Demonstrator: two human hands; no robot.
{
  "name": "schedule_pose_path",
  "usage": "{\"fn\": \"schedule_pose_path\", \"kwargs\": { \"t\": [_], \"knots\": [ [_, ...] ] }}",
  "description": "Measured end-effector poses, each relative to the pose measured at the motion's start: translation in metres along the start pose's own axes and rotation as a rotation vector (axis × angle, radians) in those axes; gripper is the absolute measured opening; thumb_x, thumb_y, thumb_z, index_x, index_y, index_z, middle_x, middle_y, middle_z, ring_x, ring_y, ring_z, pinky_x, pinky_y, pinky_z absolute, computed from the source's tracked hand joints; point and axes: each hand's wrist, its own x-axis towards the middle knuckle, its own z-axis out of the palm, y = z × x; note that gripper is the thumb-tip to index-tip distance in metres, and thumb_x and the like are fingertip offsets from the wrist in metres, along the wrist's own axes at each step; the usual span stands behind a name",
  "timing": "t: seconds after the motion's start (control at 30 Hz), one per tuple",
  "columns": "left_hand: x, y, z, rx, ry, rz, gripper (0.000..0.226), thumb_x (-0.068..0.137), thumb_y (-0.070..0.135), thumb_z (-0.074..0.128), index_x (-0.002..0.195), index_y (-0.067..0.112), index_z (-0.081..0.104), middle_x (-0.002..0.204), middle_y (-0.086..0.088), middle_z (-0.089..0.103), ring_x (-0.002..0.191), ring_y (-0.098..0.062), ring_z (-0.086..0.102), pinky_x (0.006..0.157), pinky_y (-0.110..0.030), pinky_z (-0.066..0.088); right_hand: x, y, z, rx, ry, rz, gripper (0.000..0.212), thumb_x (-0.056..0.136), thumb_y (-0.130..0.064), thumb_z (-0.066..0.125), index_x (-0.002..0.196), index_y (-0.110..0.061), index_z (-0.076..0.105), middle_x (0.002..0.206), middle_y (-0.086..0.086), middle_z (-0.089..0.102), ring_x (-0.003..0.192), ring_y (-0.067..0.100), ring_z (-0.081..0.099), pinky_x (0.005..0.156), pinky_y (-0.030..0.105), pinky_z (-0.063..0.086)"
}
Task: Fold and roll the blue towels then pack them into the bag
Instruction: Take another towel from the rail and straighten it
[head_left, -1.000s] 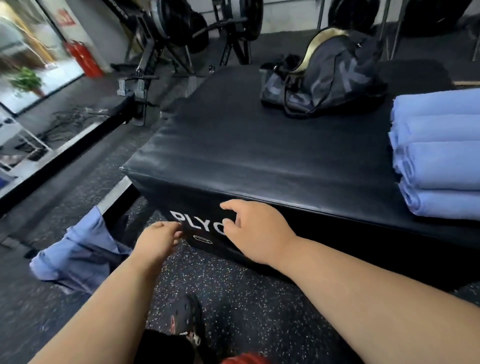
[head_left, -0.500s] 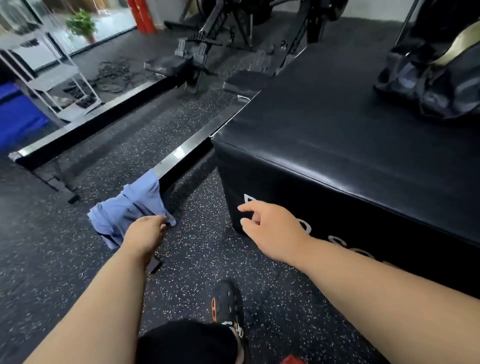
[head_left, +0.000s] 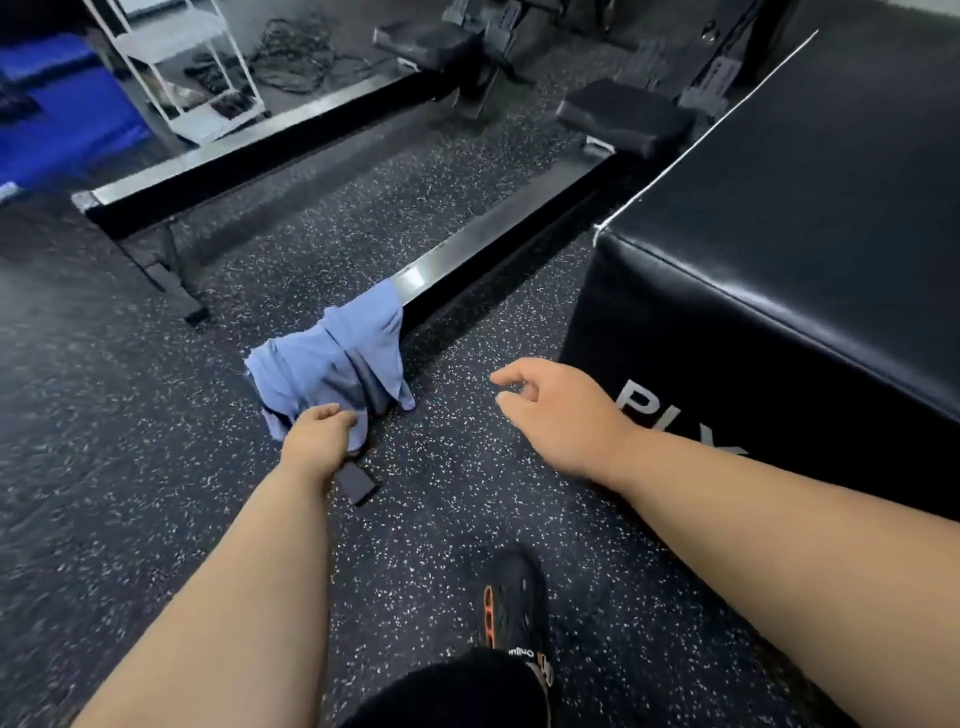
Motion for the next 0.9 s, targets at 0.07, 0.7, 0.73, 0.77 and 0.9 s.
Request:
{"fn": "schedule_pose_path", "kwargs": {
  "t": [0.07,0.7,0.73,0.77,0.9],
  "knots": [
    [0.020,-0.006,-0.002,-0.037,0.017,-0.019,0.060,0.080,0.039,0.069,0.135,0.016,0.066,0.137,-0.004,0.067,0.126,-0.025,0.062,0.115,-0.048,0.045,0.016,0.002,0.009,-0.001,-0.018,0.011,0.026,0.104,-0.032,0.055,0.129,-0.035,0.064,0.071,-0.008,0.065,0.063,0.010,0.063,0.069,0.036,0.057],
    [0.084,-0.006,0.020,-0.105,0.195,0.034,0.022,0.091,0.013,0.059,0.072,0.020,0.051,0.071,0.000,0.041,0.072,-0.017,0.036,0.056,-0.027,0.032,0.094,0.021,0.054,-0.025,-0.080,0.056,0.028,0.102,-0.031,0.056,0.128,-0.036,0.065,0.077,-0.007,0.069,0.066,0.010,0.066,0.071,0.037,0.059],
    [0.082,-0.004,0.019,-0.101,0.209,0.057,0.026,0.093,0.013,0.059,0.070,0.023,0.049,0.072,0.002,0.042,0.072,-0.017,0.037,0.057,-0.027,0.032,0.095,0.021,0.055,-0.009,-0.081,0.055,0.028,0.101,-0.030,0.056,0.128,-0.036,0.065,0.078,-0.006,0.070,0.066,0.010,0.065,0.072,0.038,0.060],
    [0.077,0.001,0.016,-0.083,0.234,0.077,0.030,0.095,0.014,0.059,0.070,0.027,0.049,0.074,0.005,0.046,0.071,-0.016,0.039,0.059,-0.026,0.035,0.095,0.021,0.055,0.010,-0.083,0.055,0.028,0.101,-0.029,0.056,0.128,-0.035,0.065,0.080,-0.004,0.072,0.066,0.011,0.065,0.073,0.040,0.061],
    [0.059,0.035,-0.007,-0.183,0.333,0.128,0.017,0.096,0.018,0.060,0.104,0.026,0.073,0.100,0.012,0.068,0.082,0.000,0.059,0.073,-0.012,0.043,0.089,0.017,0.052,0.047,-0.075,0.046,0.028,0.101,-0.029,0.056,0.127,-0.035,0.065,0.086,0.003,0.073,0.067,0.016,0.066,0.073,0.042,0.061]
  ]
}}
